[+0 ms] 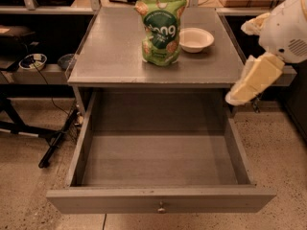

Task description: Place green rice chip bag into top drawer

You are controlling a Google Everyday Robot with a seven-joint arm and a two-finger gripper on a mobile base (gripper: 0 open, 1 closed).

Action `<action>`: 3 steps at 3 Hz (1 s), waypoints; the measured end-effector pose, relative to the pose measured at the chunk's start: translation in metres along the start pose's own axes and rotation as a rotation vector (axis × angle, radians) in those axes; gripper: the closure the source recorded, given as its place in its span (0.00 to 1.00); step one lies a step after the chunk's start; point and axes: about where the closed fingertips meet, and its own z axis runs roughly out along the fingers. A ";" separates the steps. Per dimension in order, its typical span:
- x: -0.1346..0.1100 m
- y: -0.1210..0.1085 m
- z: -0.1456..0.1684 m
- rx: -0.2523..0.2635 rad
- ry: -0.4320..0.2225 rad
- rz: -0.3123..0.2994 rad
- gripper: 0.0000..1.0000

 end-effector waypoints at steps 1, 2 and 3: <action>-0.013 -0.017 0.010 0.051 -0.011 0.082 0.00; -0.013 -0.017 0.010 0.051 -0.020 0.084 0.00; -0.010 -0.022 0.013 0.053 -0.070 0.095 0.00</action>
Offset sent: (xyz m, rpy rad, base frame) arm 0.0184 0.0077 0.0037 0.0307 -0.0134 -0.0704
